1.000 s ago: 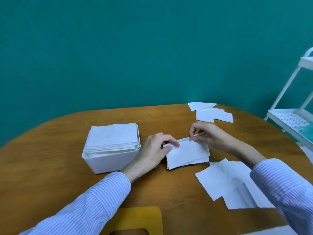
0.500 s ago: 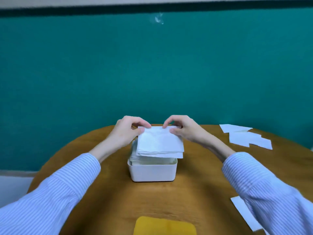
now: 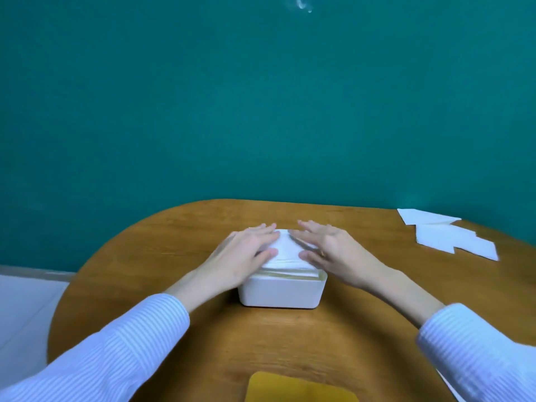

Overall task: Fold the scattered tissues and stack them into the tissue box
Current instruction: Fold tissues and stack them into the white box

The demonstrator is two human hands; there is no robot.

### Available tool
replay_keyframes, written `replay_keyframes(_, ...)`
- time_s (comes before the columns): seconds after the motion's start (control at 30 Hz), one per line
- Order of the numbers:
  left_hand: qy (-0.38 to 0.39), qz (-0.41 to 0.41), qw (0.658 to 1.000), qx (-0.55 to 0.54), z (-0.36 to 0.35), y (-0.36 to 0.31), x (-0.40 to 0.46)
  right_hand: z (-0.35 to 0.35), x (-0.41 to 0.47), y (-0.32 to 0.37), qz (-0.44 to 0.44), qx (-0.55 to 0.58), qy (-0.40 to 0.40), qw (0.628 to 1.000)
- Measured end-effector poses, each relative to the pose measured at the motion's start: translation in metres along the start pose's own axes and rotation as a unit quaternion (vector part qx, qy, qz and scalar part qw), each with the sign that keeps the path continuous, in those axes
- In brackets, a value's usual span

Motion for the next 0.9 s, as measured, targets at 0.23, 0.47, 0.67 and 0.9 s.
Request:
replay_keyframes(0.23,0.117,0.065,0.99,0.046,-0.036,0.022,0.005,-0.037,0.0,0.007,-0.013,-0.071,0.141,0.987)
replay_keyframes(0.47,0.157,0.087,0.979,0.097,-0.043,0.024,0.012,-0.042,0.007,0.006,-0.028,-0.094,0.146,0.984)
replay_keyframes(0.67,0.123,0.063,0.959,0.248,-0.029,-0.008,0.013,-0.028,-0.006,0.002,-0.032,-0.024,0.106,0.994)
replay_keyframes(0.9,-0.015,-0.041,0.982,0.182,-0.043,-0.088,0.011,0.018,-0.085,-0.028,-0.06,-0.042,-0.024,0.997)
Point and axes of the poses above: each hand's wrist, its own x-axis towards the middle knuckle, its own z-axis out of the back of the hand, y = z × x, the point moved 9 cm from there along x, towards the middle knuckle, and after that the axes turned 10 degrees about -x, right-handed, at the moved point
